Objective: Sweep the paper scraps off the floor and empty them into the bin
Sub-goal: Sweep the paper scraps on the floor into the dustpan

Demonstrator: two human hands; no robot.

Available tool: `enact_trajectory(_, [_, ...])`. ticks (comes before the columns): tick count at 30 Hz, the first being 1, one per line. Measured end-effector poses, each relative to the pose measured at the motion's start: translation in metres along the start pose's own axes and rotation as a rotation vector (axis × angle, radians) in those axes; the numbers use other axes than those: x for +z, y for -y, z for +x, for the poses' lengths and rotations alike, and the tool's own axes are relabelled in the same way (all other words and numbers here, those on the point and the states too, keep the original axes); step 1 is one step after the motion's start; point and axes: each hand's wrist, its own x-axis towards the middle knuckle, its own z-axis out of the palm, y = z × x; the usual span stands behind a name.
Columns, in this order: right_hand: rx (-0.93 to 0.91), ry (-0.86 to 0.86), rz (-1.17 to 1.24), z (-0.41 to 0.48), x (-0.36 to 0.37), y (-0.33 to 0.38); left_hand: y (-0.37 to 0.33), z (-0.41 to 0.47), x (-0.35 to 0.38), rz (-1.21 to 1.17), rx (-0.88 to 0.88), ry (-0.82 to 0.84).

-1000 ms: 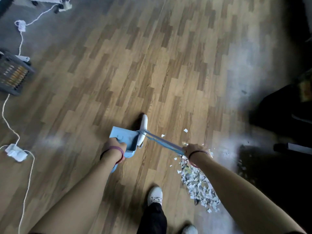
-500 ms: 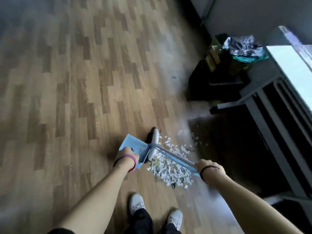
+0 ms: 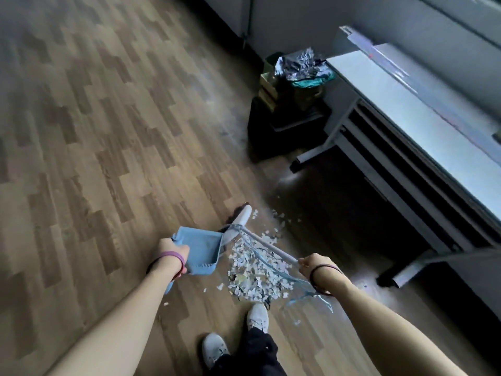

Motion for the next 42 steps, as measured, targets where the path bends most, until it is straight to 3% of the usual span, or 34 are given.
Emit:
enact_trajectory(9, [0.015, -0.099, 0.217, 0.083, -0.055, 0.047, -0.048, 0.028, -0.012, 0.092, 0.051, -0.036])
enact_trajectory(18, [0.096, -0.018, 0.229, 0.173, -0.078, 0.087, -0.079, 0.084, 0.001, 0.147, 0.044, -0.007])
enact_trajectory(22, [0.016, 0.157, 0.332, 0.160, -0.061, 0.082, -0.080, 0.098, 0.008, 0.190, 0.045, 0.038])
enact_trajectory(25, [0.146, 0.081, 0.285, 0.132, -0.028, 0.083, -0.080, 0.103, 0.007, 0.267, 0.084, 0.105])
enact_trajectory(28, [0.226, 0.123, 0.359, 0.094, 0.016, 0.088, -0.081, 0.104, -0.001, 0.345, 0.136, 0.159])
enact_trajectory(31, [0.162, 0.170, 0.307, 0.043, 0.039, 0.099, -0.081, 0.097, -0.012, 0.395, 0.189, 0.212])
enact_trajectory(32, [0.094, 0.261, 0.301, 0.029, 0.043, 0.102, -0.081, 0.094, -0.016, 0.408, 0.204, 0.225])
enact_trajectory(34, [0.079, 0.385, -0.013, -0.006, 0.052, 0.116, -0.082, 0.086, -0.024, 0.429, 0.233, 0.251])
enact_trajectory(36, [0.049, 0.401, -0.306, -0.038, 0.049, 0.129, -0.082, 0.080, -0.030, 0.443, 0.251, 0.287])
enact_trajectory(38, [0.073, 0.362, -0.174, -0.052, 0.037, 0.137, -0.084, 0.075, -0.033, 0.480, 0.279, 0.307])
enact_trajectory(42, [0.277, 0.176, 0.438, -0.038, 0.019, 0.122, -0.095, 0.072, -0.029, 0.535, 0.337, 0.297])
